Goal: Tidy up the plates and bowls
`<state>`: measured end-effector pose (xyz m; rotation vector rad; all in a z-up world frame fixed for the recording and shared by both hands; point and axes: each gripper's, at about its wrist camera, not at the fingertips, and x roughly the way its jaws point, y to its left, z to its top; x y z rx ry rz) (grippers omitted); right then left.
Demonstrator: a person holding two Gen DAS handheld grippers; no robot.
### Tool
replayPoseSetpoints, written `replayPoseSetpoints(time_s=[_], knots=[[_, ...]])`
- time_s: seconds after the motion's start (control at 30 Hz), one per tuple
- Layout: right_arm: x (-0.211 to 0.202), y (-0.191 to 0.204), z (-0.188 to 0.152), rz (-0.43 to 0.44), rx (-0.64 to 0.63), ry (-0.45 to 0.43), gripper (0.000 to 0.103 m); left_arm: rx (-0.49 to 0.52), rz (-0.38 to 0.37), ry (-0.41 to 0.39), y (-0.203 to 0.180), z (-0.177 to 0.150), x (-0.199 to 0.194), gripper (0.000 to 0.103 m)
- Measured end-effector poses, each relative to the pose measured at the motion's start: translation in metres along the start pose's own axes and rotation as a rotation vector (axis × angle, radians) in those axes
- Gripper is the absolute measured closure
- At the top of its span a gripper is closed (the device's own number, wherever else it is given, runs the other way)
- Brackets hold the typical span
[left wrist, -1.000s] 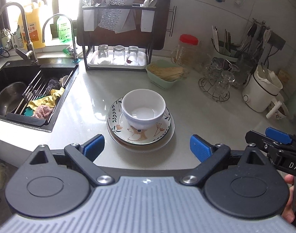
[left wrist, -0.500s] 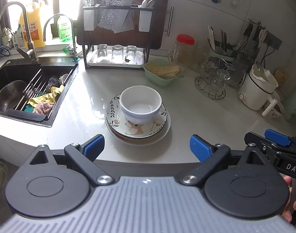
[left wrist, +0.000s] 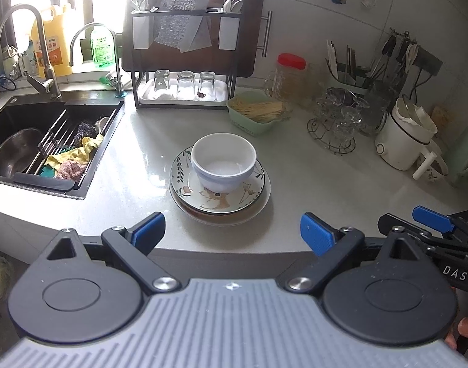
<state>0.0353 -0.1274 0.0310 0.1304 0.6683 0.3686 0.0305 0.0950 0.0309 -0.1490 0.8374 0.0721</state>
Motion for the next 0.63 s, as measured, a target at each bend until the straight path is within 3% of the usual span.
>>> replayPoseSetpoints(time_s=[0.63], knots=[[-0.0014,0.0005,-0.0021,-0.013,0.006,-0.006,0.015,0.009,-0.005,0.009,-0.0023,-0.0033,-0.0002,0.006]])
